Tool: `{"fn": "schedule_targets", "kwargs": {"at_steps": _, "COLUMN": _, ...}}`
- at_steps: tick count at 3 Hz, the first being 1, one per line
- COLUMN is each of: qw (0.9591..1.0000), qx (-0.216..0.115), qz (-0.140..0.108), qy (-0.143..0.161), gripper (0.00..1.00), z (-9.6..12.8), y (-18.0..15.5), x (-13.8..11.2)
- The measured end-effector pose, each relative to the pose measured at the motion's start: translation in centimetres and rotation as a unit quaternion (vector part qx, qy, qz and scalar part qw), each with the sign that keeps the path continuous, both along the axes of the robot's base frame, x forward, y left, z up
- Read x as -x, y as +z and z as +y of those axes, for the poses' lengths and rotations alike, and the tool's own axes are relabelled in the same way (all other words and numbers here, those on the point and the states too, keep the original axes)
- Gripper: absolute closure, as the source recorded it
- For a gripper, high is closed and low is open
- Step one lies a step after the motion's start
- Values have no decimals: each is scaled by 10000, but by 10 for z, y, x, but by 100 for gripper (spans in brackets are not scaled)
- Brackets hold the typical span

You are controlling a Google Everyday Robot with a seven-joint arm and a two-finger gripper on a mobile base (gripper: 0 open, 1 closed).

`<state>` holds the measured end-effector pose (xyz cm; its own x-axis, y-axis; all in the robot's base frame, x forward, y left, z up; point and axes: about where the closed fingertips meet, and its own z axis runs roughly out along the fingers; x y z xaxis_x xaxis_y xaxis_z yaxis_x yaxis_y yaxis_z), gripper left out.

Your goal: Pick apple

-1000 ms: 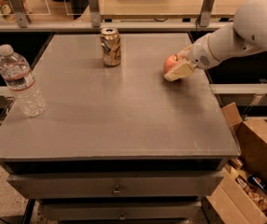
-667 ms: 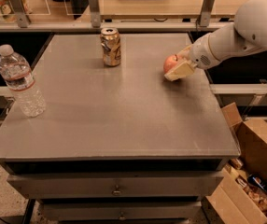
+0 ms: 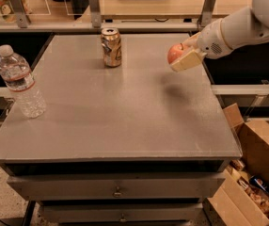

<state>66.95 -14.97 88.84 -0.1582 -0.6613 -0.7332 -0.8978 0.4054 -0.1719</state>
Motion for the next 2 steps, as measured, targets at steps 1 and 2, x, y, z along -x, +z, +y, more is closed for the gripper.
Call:
{"fn": "schedule_targets", "kwargs": {"at_steps": 1, "qw": 9996, "qx": -17, "qz": -197, "qy": 221, "gripper": 100, "z": -2, "y": 47, "x": 18}}
{"fn": "schedule_targets", "kwargs": {"at_steps": 2, "qw": 9995, "qx": -16, "qz": -197, "qy": 229, "gripper": 100, "z": -1, "y": 47, "x": 18}}
